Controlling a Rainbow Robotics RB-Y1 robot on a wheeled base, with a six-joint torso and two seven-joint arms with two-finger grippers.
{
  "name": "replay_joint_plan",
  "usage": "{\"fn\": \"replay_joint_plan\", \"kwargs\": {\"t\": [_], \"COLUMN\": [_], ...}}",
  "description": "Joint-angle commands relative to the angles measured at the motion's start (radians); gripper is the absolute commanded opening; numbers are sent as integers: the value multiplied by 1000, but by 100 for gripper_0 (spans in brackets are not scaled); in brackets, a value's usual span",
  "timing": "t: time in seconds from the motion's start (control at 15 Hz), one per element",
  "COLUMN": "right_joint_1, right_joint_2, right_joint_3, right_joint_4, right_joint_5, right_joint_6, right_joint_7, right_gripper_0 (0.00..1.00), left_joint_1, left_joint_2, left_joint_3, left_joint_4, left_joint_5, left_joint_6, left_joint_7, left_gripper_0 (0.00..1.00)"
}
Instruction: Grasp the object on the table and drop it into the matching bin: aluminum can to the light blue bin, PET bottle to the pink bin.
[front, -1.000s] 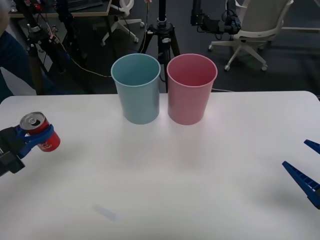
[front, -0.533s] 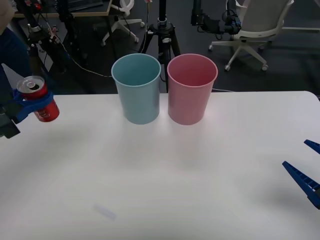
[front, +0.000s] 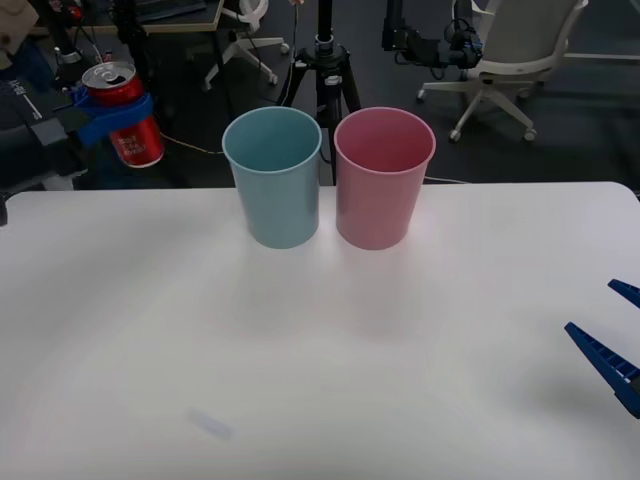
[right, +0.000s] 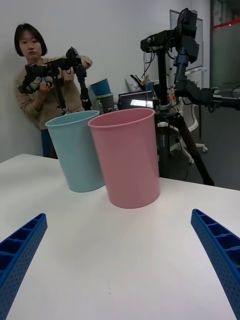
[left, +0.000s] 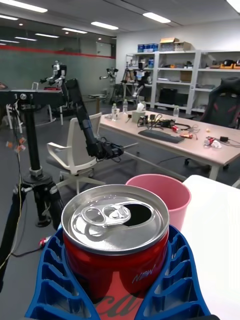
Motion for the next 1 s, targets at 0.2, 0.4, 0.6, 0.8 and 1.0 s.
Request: {"fn": "replay_joint_plan", "kwargs": {"t": [0.2, 0.4, 0.6, 0.8, 1.0], "right_joint_1": [0, 0, 0, 0, 0], "right_joint_2": [0, 0, 0, 0, 0], "right_joint_3": [0, 0, 0, 0, 0], "right_joint_4": [0, 0, 0, 0, 0], "right_joint_5": [0, 0, 0, 0, 0], "right_joint_6": [0, 0, 0, 0, 0], "right_joint_7": [0, 0, 0, 0, 0], "right_gripper_0": [100, 100, 100, 100, 100], "left_joint_1": [-301, -428, -519, -594, -641], "left_joint_2": [-83, -156, -242, -365, -448], "left_joint_3": [-230, -335, -390, -392, -392], "left_joint_4": [163, 262, 364, 492, 600], "left_joint_5": [8, 8, -28, -106, -170], "left_joint_6": [-2, -2, -3, -15, -29], "left_joint_7": [4, 1, -8, -5, -8], "left_gripper_0": [0, 0, 0, 0, 0]}}
